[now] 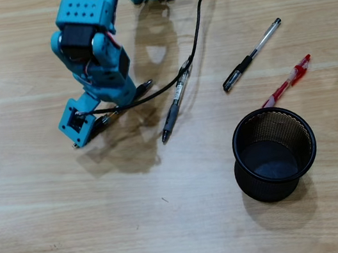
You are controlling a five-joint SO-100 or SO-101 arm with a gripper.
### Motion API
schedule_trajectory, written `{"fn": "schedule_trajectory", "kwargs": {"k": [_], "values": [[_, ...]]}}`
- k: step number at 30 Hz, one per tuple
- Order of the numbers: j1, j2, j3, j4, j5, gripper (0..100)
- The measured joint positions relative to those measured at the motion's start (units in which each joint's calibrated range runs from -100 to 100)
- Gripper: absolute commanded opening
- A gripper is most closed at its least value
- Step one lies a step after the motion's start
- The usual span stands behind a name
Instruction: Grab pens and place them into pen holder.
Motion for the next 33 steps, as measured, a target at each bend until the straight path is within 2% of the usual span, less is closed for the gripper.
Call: {"fn": "schedule_trajectory", "kwargs": {"k": [10,12,14,15,16,30,33], "values": [[0.1,7.1,-1.2,-5.1,-0.1,21],[0.1,7.5,-1.3,-5.3,-0.1,16],[0.1,7.6,-1.3,-5.3,-0.1,10],[0.1,7.6,-1.3,-5.3,-0.1,3],[0.1,7.6,-1.3,-5.3,-0.1,1],[0.1,5.9,-1.3,-5.4,0.0,2],[0.8,4.0,-1.2,-5.4,1.8,2]]}}
